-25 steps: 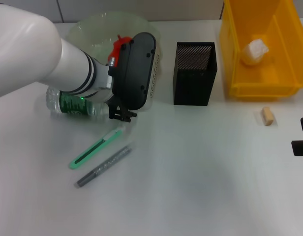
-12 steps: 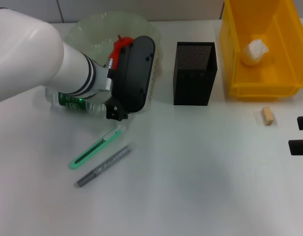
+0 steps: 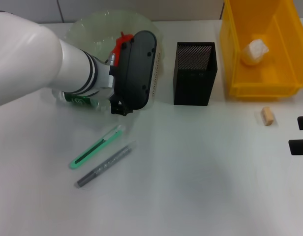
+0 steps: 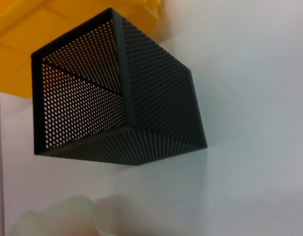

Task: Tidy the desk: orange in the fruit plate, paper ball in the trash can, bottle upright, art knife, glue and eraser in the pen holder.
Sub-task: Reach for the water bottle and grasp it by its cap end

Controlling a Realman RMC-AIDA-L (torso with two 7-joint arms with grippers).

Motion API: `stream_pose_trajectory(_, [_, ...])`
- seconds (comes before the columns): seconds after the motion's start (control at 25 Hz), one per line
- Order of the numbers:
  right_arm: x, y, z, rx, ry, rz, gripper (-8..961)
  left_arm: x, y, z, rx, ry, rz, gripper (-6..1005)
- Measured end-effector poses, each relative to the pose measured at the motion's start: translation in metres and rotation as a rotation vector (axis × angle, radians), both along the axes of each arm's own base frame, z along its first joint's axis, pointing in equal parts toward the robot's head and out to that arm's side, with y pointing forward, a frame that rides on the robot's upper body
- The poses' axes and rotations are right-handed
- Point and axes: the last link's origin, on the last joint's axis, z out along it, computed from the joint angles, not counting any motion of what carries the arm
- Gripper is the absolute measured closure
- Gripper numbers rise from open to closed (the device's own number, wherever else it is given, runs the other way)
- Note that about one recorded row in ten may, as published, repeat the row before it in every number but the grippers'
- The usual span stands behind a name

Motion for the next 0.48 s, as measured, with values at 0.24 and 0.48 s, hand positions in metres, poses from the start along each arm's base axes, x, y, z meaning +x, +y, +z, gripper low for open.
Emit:
stream_pose_trajectory(0.24, [0.0006,0.0012,-0.0013,-0.003,0.004,-0.004,196,0.0007,-0.0003,-0.0004,0.001,0.003,-0.008,562])
stream_pose_trajectory(0.48, [-0.0002,0.0023,-0.0008,-0.001,0.004,-0.001,196,-0.0002,-0.0015,-0.0011,-0.002,0.005,-0.008,432])
